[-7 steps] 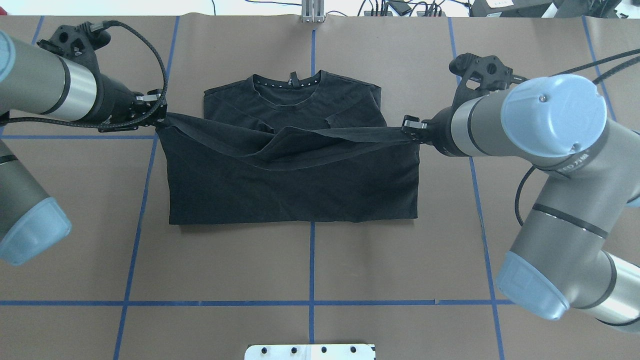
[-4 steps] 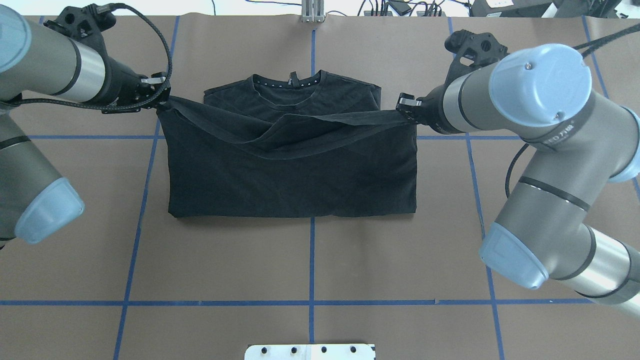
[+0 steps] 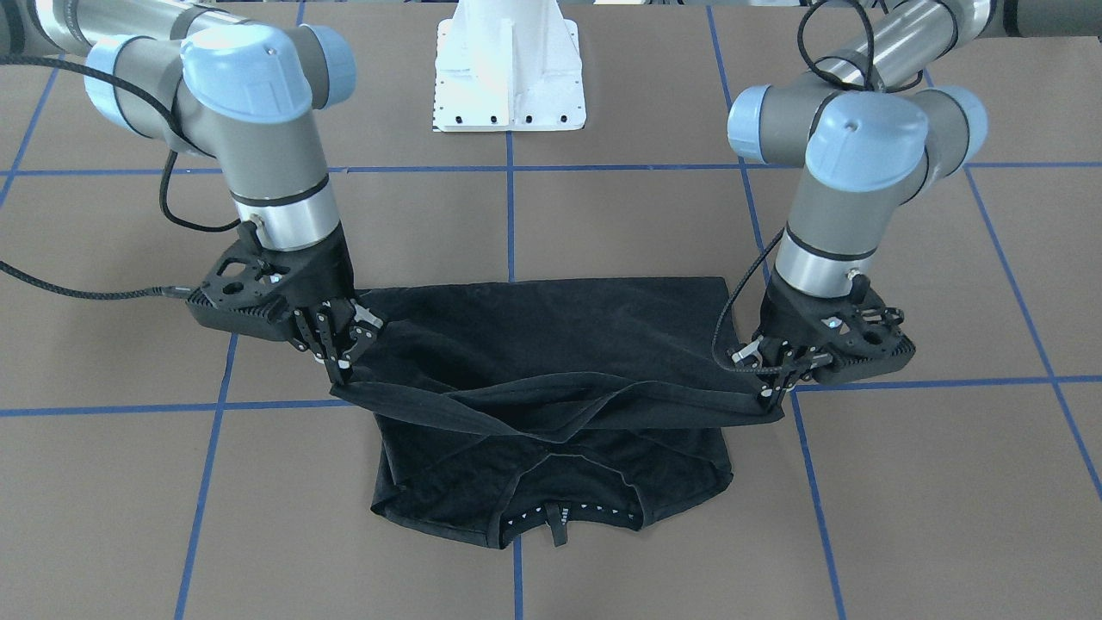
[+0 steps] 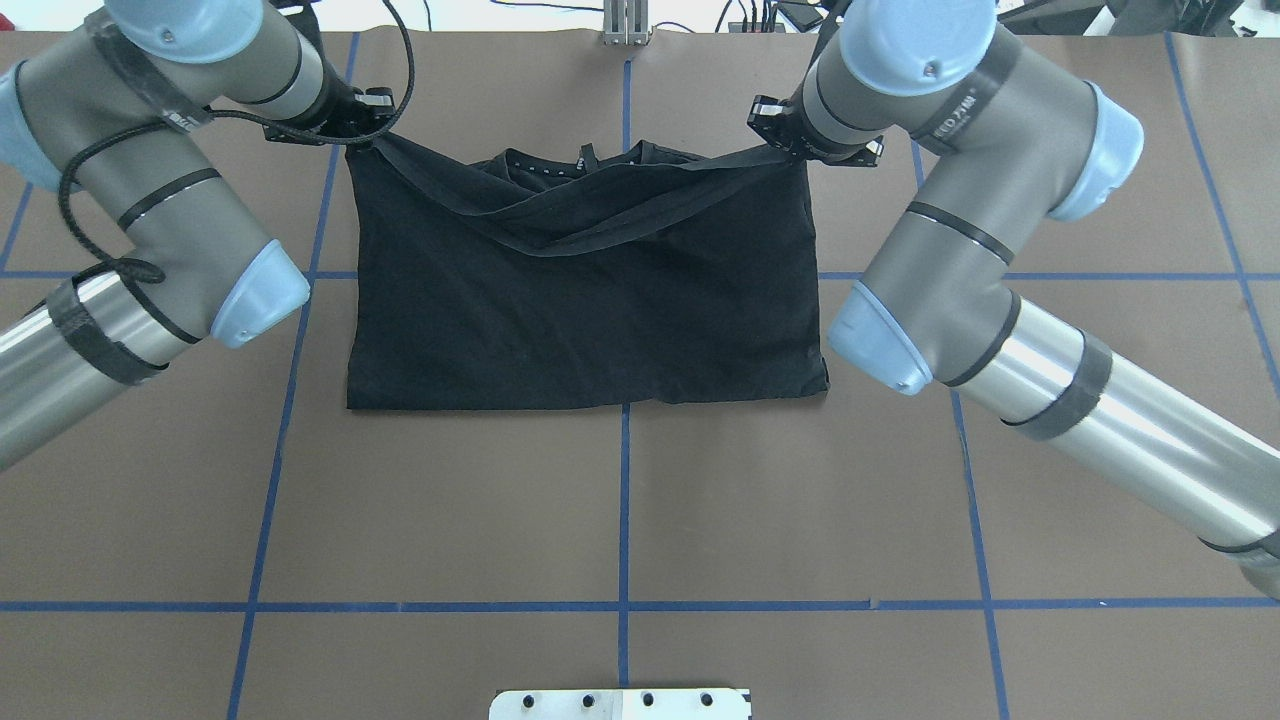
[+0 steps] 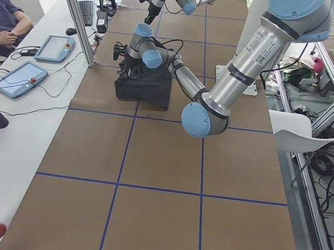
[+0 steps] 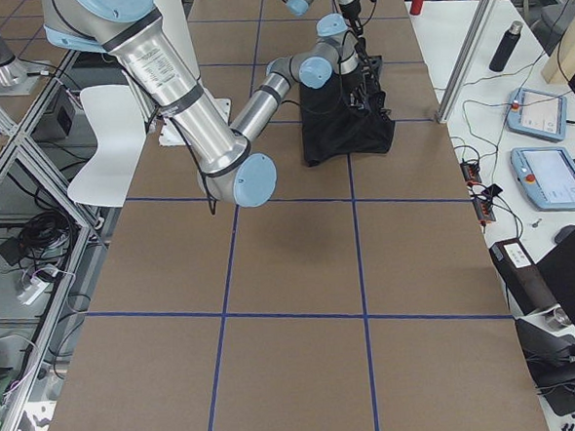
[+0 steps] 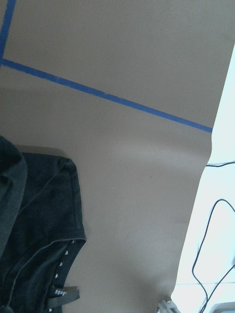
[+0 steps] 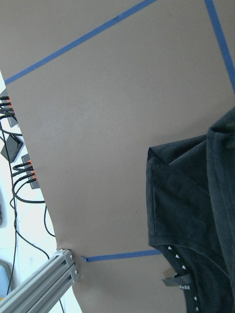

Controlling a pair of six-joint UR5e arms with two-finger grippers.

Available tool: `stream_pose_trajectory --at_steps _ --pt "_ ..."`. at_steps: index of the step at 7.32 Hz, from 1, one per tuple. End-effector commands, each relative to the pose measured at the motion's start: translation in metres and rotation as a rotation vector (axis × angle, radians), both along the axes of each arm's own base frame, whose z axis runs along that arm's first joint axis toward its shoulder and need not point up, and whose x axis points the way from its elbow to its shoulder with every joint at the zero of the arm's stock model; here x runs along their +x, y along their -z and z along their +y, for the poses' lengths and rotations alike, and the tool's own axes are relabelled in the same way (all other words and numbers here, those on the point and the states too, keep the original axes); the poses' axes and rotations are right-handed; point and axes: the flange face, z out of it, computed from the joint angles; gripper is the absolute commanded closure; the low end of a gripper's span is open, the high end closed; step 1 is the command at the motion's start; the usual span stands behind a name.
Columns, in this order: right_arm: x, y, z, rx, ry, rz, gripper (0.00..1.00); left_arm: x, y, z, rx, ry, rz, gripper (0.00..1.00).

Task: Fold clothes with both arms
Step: 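Lift the hem with both grippers and fold it toward the collar, then lower the hem near the collar and open both grippers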

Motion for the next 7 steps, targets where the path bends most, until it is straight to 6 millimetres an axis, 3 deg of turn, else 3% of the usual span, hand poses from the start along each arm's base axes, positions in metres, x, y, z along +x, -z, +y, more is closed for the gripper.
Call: stream_pose_trajectory --at_steps 1,4,7 --pt "-0.028 -0.023 -0.033 -0.015 0.025 0.057 1.00 0.030 -0.050 -0.032 0.022 -0.061 -0.059 1.00" --pt "-0.040 -0.062 -0.050 -0.013 0.053 0.095 1.00 0.048 -0.095 -0.041 0.068 -0.176 -0.145 1.00" --pt "-0.035 -0.069 -0.056 0.001 0.075 0.116 1.00 0.047 -0.095 -0.042 0.108 -0.213 -0.158 1.00"
